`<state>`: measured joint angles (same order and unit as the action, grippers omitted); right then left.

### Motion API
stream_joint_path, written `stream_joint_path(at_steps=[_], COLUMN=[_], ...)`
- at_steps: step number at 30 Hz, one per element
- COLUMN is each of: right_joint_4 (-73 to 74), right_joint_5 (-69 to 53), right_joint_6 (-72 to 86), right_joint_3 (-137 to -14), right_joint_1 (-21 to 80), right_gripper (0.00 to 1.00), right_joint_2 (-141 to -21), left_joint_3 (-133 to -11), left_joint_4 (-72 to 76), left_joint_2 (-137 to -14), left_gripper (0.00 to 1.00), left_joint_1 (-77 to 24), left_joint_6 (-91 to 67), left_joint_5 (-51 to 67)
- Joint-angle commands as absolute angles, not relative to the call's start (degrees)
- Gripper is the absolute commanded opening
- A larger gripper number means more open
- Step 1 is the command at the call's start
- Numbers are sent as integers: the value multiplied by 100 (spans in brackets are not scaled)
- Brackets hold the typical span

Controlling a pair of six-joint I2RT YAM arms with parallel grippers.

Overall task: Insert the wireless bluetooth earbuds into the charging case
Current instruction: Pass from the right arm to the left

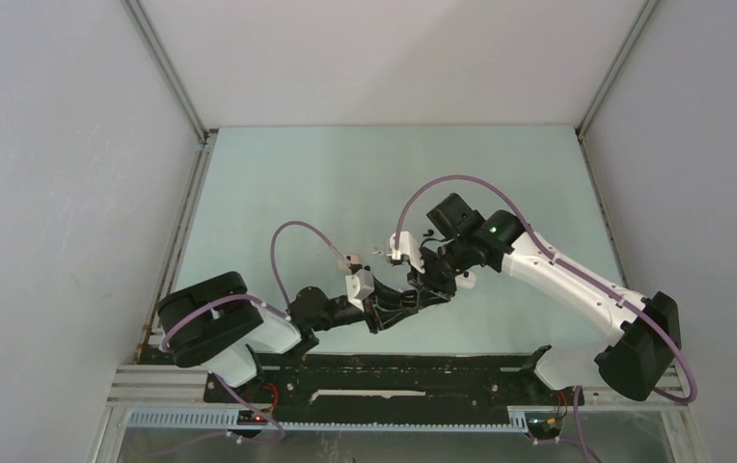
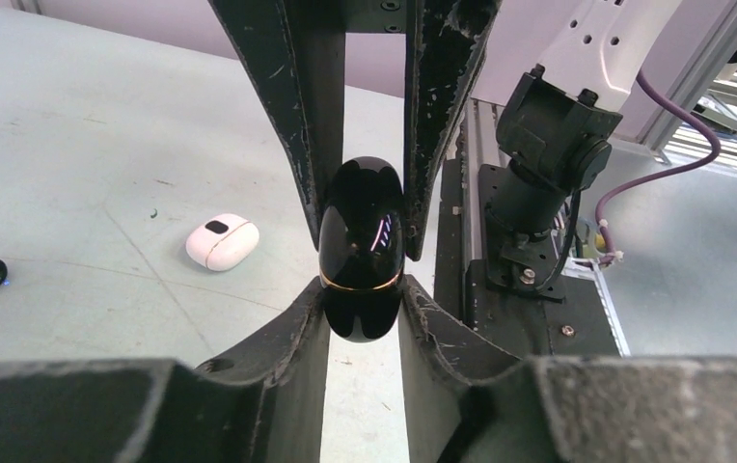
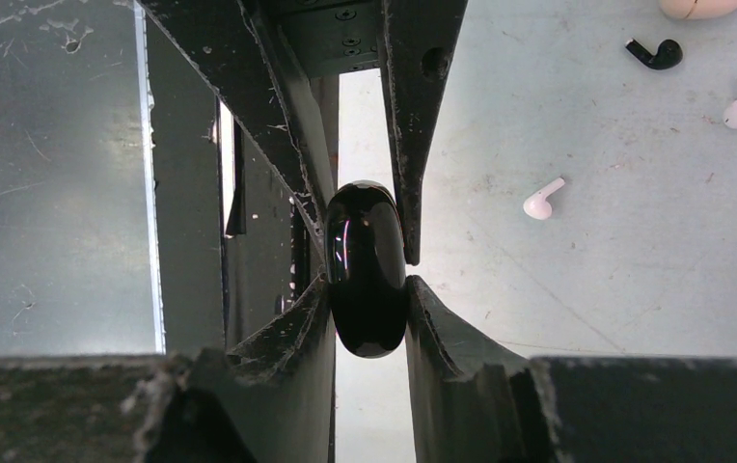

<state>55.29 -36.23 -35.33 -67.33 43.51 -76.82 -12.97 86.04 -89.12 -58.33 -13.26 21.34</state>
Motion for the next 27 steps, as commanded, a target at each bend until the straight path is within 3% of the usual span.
stream_joint_path(at_steps=[1, 5, 10, 18, 23, 27], right_joint_4=[5375, 5353, 5346, 5326, 5334, 5316], right_joint_5=[-3753, -3709, -3568, -3517, -3500, -3610], right_joint_6=[-3518, -3516, -3505, -3474, -3469, -3341], right_joint_3=[-6939, -6939, -6935, -6939, -6935, -6946], right_joint_1=[4368, 4394, 4448, 4466, 4470, 4445], right_gripper=[23, 23, 23, 24, 27, 43], right_joint_2=[-7669, -7727, -7757, -7795, -7807, -7801], left_joint_3=[-1401, -1406, -1418, -1430, -1438, -1409], left_joint_4=[9114, 9114, 9114, 9114, 9116, 9117], left_joint_2=[-8752, -8771, -8755, -8732, -8742, -8757], left_gripper=[30, 25, 35, 35, 20, 3], left_joint_1=[-5862, -5862, -5863, -5862, -5862, -5869], left_joint_6=[-1347, -1360, -1414, -1445, -1434, -1290], left_joint_5=[2260, 2297, 2328, 2342, 2390, 2478])
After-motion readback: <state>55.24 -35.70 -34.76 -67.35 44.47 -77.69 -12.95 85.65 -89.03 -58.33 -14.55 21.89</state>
